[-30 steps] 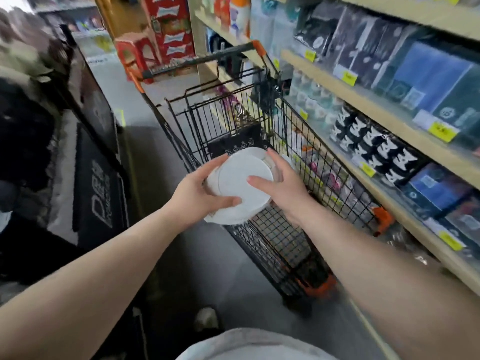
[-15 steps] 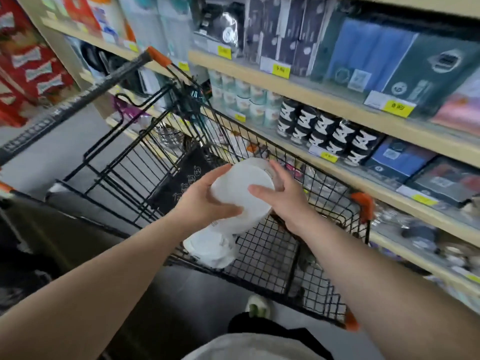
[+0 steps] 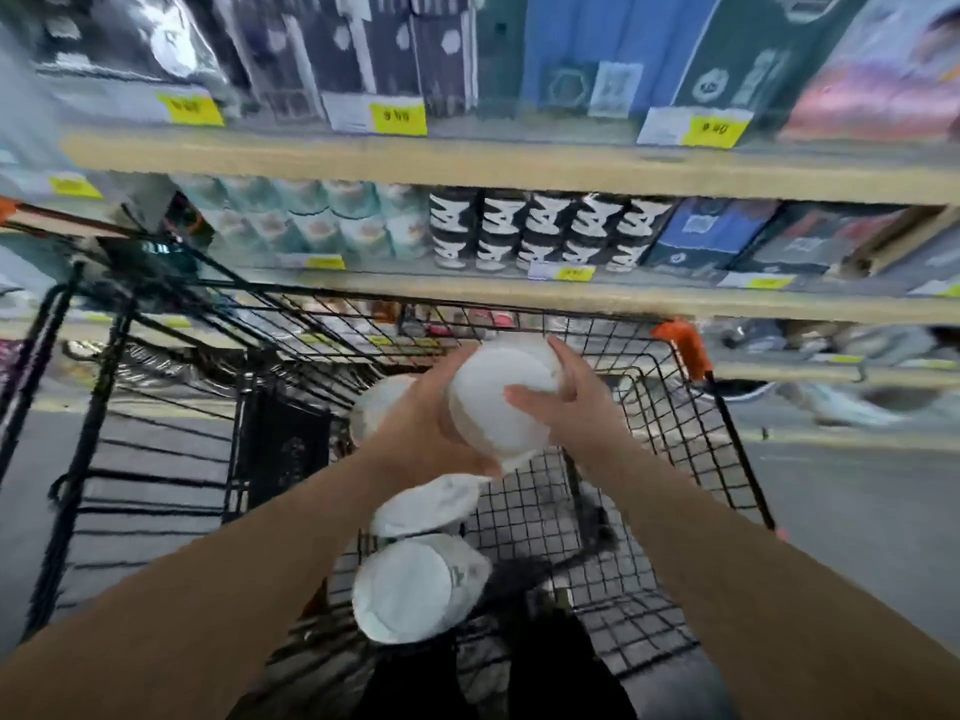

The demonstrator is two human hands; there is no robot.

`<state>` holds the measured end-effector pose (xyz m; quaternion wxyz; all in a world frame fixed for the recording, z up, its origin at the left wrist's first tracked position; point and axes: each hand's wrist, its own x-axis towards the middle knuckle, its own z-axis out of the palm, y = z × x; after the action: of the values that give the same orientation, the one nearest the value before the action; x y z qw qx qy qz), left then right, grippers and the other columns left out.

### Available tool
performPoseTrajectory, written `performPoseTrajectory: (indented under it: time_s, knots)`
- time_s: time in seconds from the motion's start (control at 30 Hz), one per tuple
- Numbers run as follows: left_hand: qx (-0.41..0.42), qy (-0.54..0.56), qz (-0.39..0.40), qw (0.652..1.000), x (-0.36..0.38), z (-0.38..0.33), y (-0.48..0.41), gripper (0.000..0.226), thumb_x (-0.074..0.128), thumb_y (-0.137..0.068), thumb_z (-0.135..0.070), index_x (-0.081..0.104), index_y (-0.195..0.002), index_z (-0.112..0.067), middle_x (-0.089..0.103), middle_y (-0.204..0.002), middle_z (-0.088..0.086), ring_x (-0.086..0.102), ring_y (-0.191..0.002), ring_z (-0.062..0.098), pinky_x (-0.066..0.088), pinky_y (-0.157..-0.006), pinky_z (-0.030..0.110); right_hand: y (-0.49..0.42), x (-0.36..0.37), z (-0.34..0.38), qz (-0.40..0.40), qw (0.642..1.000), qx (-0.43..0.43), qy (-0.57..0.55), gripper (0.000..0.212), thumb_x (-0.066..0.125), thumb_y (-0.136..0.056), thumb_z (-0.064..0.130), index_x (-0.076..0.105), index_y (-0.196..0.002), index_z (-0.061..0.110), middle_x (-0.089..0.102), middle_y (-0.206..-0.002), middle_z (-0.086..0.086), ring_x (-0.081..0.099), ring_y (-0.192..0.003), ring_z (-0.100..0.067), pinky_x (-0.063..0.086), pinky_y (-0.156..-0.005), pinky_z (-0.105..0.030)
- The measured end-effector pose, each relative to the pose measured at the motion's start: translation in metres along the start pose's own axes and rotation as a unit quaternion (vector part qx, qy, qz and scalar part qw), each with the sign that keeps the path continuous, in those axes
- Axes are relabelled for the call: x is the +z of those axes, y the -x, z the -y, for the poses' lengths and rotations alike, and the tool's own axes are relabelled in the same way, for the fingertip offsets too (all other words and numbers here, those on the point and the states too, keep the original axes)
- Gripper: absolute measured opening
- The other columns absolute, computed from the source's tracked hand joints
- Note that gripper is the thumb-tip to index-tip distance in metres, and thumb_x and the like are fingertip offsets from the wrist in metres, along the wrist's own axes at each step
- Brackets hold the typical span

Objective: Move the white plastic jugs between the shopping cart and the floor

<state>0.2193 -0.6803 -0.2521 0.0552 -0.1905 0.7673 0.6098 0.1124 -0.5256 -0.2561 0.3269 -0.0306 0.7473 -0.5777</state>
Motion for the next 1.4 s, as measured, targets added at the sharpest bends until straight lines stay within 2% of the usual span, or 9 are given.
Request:
performPoseTrajectory:
  time_s: [0.17,0.3,0.47,0.6,0.77,0.9,1.03,1.17,1.4]
  knots:
    - [0.018,-0.065,0.099,0.993,0.003,0.032,-0.049,0.126,0.096,-0.04,-0.008,0.031,-0.147,-0.021,0.046,-0.137,-0.001,0.049,-0.125,0.015,0.054,-0.084,0.028,-0.018,0.004,-0.033,-0.095,0.994,0.035,-0.045,0.087,0.084,-0.072,0.021,0.038,-0.144,0.035,0.053,-0.115,0.012,0.057,-0.104,-0.013,0.053,-0.094,-0.042]
    - [0.024,-0.168,0.096,0.981,0.014,0.059,-0.09,0.121,0.092,-0.044,-0.021,0.028,-0.146,-0.04,0.028,-0.124,-0.011,0.026,-0.133,0.021,0.035,-0.11,0.045,-0.048,0.004,-0.072,-0.135,0.988,0.059,-0.055,0.089,0.083,-0.074,0.022,0.034,-0.148,0.031,0.053,-0.125,0.007,0.054,-0.114,-0.014,0.05,-0.097,-0.037]
    - [0.026,-0.183,0.119,0.975,0.024,0.096,-0.134,0.118,0.091,-0.051,-0.008,0.029,-0.148,-0.032,0.032,-0.126,-0.014,0.028,-0.126,0.006,0.025,-0.11,0.031,-0.09,0.011,-0.122,-0.191,0.977,0.078,-0.047,0.091,0.084,-0.07,0.027,0.034,-0.146,0.034,0.049,-0.14,-0.002,0.051,-0.123,-0.023,0.049,-0.1,-0.047]
    - [0.014,-0.193,0.116,0.974,0.026,0.123,-0.156,0.118,0.093,-0.048,-0.011,0.031,-0.147,-0.029,0.037,-0.14,-0.006,0.032,-0.134,0.014,0.028,-0.111,0.032,-0.114,0.014,-0.147,-0.198,0.975,0.102,-0.021,0.094,0.084,-0.069,0.035,0.028,-0.145,0.044,0.04,-0.146,-0.001,0.044,-0.129,-0.028,0.045,-0.103,-0.052]
    - [0.024,-0.24,0.103,0.965,0.028,0.141,-0.16,0.111,0.09,-0.056,-0.014,0.03,-0.149,-0.025,0.032,-0.146,0.005,0.027,-0.136,0.017,0.02,-0.097,0.023,-0.128,0.021,-0.16,-0.188,0.976,0.111,0.023,0.092,0.079,-0.073,0.037,0.026,-0.148,0.041,0.038,-0.148,0.0,0.045,-0.129,-0.029,0.043,-0.105,-0.05]
    - [0.034,-0.263,0.076,0.961,0.029,0.147,-0.145,0.1,0.083,-0.063,-0.031,0.033,-0.149,-0.019,0.04,-0.143,0.008,0.037,-0.132,0.022,0.03,-0.104,0.028,-0.118,0.013,-0.141,-0.153,0.974,0.115,0.119,0.08,0.071,-0.083,0.041,0.027,-0.149,0.033,0.043,-0.146,-0.007,0.049,-0.126,-0.03,0.046,-0.103,-0.042]
    - [0.027,-0.244,0.041,0.969,0.032,0.118,-0.118,0.065,0.074,-0.081,-0.022,0.047,-0.139,-0.018,0.05,-0.138,0.003,0.05,-0.118,0.018,0.037,-0.093,0.024,-0.07,0.0,-0.105,-0.136,0.979,0.081,0.127,0.062,0.066,-0.089,0.033,0.04,-0.145,0.025,0.051,-0.142,-0.004,0.053,-0.122,-0.022,0.042,-0.094,-0.026]
    - [0.058,-0.194,0.053,0.978,0.048,0.06,-0.081,0.035,0.067,-0.088,-0.021,0.059,-0.122,-0.024,0.061,-0.12,-0.008,0.057,-0.094,0.01,0.044,-0.084,0.026,-0.006,-0.024,-0.064,-0.182,0.975,0.046,0.119,0.044,0.062,-0.092,0.025,0.052,-0.135,0.022,0.06,-0.123,0.005,0.058,-0.099,-0.006,0.044,-0.073,-0.009]
    - [0.106,-0.189,0.138,0.966,0.12,-0.05,-0.041,0.027,0.069,-0.087,-0.028,0.062,-0.112,-0.033,0.066,-0.111,-0.013,0.062,-0.096,0.006,0.047,-0.085,0.022,0.105,-0.111,-0.033,-0.261,0.964,0.015,0.04,0.03,0.065,-0.09,0.024,0.063,-0.118,0.014,0.069,-0.103,-0.002,0.065,-0.094,-0.015,0.05,-0.081,-0.022]
